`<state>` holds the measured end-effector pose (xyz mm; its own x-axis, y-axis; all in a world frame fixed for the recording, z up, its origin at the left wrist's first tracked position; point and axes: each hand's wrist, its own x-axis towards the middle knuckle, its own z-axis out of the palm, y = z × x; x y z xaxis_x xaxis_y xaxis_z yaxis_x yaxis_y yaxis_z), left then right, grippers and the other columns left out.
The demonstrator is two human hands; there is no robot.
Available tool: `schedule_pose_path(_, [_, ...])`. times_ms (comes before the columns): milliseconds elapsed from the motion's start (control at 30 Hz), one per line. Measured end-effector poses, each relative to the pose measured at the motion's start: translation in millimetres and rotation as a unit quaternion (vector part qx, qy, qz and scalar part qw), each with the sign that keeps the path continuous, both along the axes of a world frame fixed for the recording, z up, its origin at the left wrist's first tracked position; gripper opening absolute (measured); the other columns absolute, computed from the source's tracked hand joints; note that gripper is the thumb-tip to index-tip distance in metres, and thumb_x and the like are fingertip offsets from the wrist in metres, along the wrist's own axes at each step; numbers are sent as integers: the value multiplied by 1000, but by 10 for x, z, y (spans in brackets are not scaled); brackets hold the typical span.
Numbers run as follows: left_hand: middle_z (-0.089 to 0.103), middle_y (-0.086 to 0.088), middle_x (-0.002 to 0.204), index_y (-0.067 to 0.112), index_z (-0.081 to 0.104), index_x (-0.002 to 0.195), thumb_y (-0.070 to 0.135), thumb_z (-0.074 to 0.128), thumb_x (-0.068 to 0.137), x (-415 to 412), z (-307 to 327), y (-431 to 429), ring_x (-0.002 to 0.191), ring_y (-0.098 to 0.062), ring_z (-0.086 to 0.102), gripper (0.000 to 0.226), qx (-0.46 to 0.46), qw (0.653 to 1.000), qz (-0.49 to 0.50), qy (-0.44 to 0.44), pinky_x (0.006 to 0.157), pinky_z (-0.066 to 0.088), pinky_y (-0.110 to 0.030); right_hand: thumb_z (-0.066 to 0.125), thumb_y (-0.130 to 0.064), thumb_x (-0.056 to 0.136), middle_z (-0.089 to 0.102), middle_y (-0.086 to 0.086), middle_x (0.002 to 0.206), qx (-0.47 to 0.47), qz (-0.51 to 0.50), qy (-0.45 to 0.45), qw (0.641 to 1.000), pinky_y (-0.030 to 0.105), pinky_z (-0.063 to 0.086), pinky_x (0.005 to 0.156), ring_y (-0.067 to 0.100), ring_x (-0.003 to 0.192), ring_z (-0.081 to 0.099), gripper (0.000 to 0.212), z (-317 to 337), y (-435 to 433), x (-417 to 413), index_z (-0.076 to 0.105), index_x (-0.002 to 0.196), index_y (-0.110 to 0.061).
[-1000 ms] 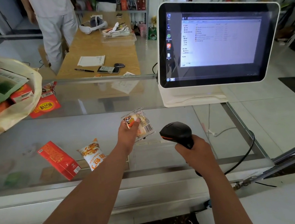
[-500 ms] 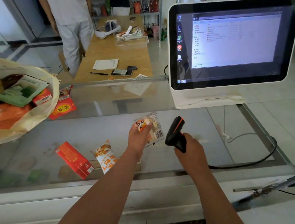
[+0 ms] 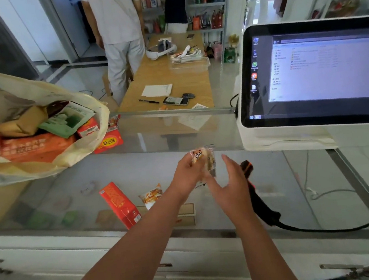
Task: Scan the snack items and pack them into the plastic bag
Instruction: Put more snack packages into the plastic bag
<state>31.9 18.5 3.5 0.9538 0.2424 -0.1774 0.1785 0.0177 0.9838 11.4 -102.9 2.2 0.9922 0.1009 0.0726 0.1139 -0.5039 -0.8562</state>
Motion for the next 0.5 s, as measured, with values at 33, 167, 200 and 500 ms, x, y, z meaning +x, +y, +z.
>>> schedule_pose_path(33, [69,-6,95,11,66,111,25,51,99,-38,98,59,82,-13,65,24,-11,1000,-23,1,69,53,-21,58,-40,91,41,-13,136,52,24,27,998,11,33,97,4,126,39,57,69,152,4,34,142,-32])
schedule_pose_path(167, [62,1,127,21,61,122,54,38,97,-282,488,475,115,-9,58,48,-1,993,-113,24,93,48,-27,57,-25,91,54,-13,127,153,67,58,984,12,42,78,4,110,54,51,133,697,-1,38,137,-38])
schedule_pose_path(200, [59,3,130,25,58,125,54,35,99,-356,573,622,117,-8,55,46,15,993,-110,30,94,46,-25,55,-22,93,56,-11,125,171,70,68,980,15,44,79,4,106,56,49,125,829,-11,39,138,-36])
schedule_pose_path(500, [73,-1,98,20,63,102,26,34,103,-1018,1018,2226,90,-20,67,30,-11,962,269,-54,72,52,-29,61,-18,91,64,7,101,378,124,237,886,40,57,58,25,70,71,18,288,2026,-332,55,106,-25])
